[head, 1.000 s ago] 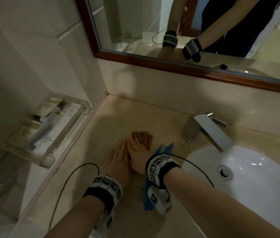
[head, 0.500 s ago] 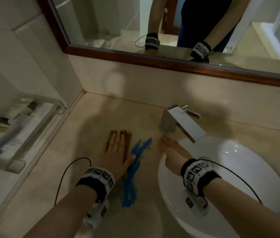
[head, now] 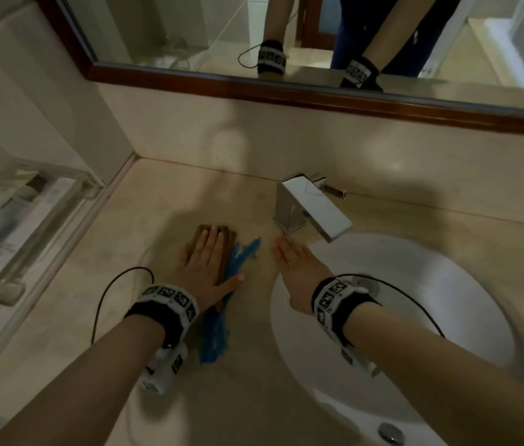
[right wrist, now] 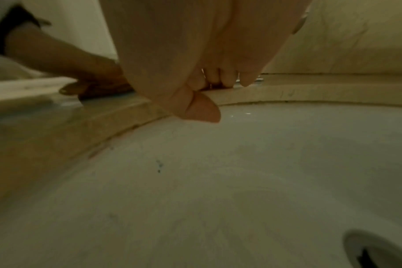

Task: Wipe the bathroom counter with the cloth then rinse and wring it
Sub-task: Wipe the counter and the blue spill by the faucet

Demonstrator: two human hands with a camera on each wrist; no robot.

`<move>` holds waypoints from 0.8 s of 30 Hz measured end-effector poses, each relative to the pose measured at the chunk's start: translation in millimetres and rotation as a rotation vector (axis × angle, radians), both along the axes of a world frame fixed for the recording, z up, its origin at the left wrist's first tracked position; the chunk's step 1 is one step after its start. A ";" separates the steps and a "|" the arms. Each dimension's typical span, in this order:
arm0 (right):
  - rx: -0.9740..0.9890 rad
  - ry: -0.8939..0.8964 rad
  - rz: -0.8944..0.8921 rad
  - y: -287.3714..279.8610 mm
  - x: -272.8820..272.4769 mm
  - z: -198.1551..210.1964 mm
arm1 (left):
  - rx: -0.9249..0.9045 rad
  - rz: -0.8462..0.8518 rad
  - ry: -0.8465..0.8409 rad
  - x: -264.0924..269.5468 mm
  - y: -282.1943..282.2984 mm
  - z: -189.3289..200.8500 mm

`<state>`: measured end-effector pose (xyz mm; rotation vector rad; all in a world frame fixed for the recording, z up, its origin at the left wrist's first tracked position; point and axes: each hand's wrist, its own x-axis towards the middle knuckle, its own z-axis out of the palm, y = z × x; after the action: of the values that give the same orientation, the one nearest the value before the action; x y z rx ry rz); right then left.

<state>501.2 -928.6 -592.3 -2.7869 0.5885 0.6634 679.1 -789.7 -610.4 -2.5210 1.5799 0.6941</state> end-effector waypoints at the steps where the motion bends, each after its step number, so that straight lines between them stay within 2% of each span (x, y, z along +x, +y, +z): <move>1: -0.043 0.021 0.024 0.7 -2.0 0.4 | 0.002 0.009 0.000 -3.9 4.3 0.8; 6: -0.124 0.151 0.104 0.4 -2.1 11.1 | 0.060 0.093 0.041 -13.9 19.4 1.7; 11: -0.058 0.097 0.101 -8.7 -5.4 3.7 | 0.015 0.113 0.017 3.2 -4.2 -1.4; 14: 0.109 -0.020 0.026 -15.0 -10.1 7.2 | -0.003 0.113 0.030 4.7 -11.9 -4.2; 18: 0.251 -0.304 -0.174 -15.0 -30.1 8.9 | -0.016 0.087 0.021 -7.2 -11.3 -7.2; 24: 0.259 -0.350 -0.279 -16.1 -42.6 8.4 | -0.023 0.039 0.059 -46.0 -23.2 -2.9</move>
<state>458.6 -944.7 -583.9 -2.4342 0.7373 0.1723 633.1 -812.9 -613.4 -2.5773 1.5703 0.7655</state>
